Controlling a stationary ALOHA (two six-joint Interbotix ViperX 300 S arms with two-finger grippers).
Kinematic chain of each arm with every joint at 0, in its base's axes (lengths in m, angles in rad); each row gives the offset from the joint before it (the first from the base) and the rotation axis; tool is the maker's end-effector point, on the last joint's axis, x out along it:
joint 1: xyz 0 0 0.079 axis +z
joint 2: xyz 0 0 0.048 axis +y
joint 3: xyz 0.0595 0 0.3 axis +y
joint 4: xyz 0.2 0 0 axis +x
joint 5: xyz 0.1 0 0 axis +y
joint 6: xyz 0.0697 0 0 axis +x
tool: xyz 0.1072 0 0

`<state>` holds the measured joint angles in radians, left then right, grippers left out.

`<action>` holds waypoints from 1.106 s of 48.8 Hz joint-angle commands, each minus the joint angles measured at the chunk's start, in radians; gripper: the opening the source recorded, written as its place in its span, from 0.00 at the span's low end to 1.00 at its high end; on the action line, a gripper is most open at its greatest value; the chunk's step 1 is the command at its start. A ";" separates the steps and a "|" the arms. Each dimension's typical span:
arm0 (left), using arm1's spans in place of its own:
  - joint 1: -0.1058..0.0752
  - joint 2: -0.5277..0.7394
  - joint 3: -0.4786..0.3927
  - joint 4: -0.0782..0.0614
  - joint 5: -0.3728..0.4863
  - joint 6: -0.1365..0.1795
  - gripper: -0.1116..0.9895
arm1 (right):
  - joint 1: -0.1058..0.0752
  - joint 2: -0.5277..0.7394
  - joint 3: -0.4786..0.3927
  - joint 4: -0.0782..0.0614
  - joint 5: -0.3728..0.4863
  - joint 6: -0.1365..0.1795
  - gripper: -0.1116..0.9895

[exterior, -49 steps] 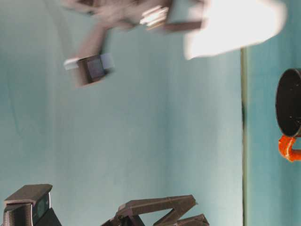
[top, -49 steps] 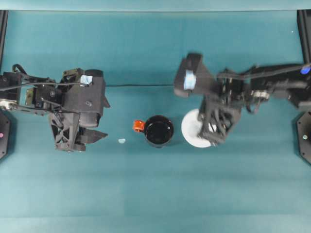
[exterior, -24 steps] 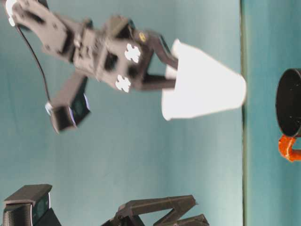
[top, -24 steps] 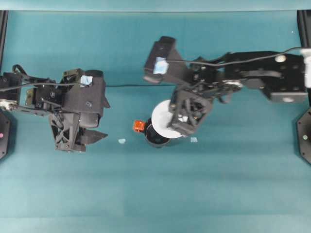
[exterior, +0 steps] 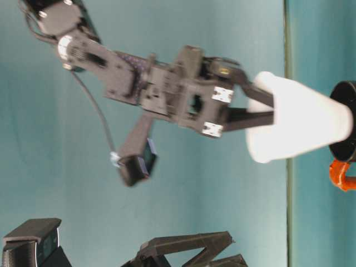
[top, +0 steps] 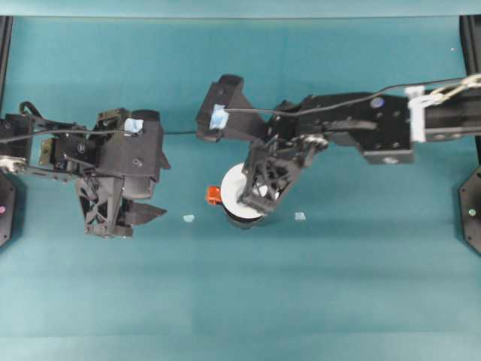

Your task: Put the paper cup into the moved red handle cup holder.

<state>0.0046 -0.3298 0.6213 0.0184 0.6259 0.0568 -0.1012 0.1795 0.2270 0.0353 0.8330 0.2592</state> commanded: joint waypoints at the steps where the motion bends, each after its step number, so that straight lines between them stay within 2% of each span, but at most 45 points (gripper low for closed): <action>1: -0.003 -0.009 -0.009 0.003 -0.006 -0.002 0.96 | 0.005 0.003 -0.011 -0.002 -0.015 0.000 0.01; 17: -0.003 -0.008 -0.008 0.003 -0.006 -0.002 0.96 | 0.009 0.040 -0.011 -0.002 -0.020 -0.003 0.01; 28: -0.003 -0.008 -0.008 0.003 -0.005 -0.002 0.96 | 0.011 0.043 -0.012 -0.002 -0.026 -0.026 0.01; 43: -0.003 -0.008 -0.008 0.003 -0.006 -0.002 0.96 | 0.017 0.043 -0.014 -0.002 -0.028 -0.026 0.02; 49: -0.003 -0.008 -0.008 0.003 -0.006 -0.002 0.96 | 0.017 0.044 -0.015 0.002 -0.028 -0.026 0.05; 54: -0.003 -0.008 -0.008 0.003 -0.006 -0.002 0.96 | 0.020 0.043 -0.017 0.003 -0.026 -0.026 0.14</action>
<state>0.0031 -0.3298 0.6228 0.0199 0.6259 0.0568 -0.0874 0.2301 0.2255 0.0353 0.8099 0.2408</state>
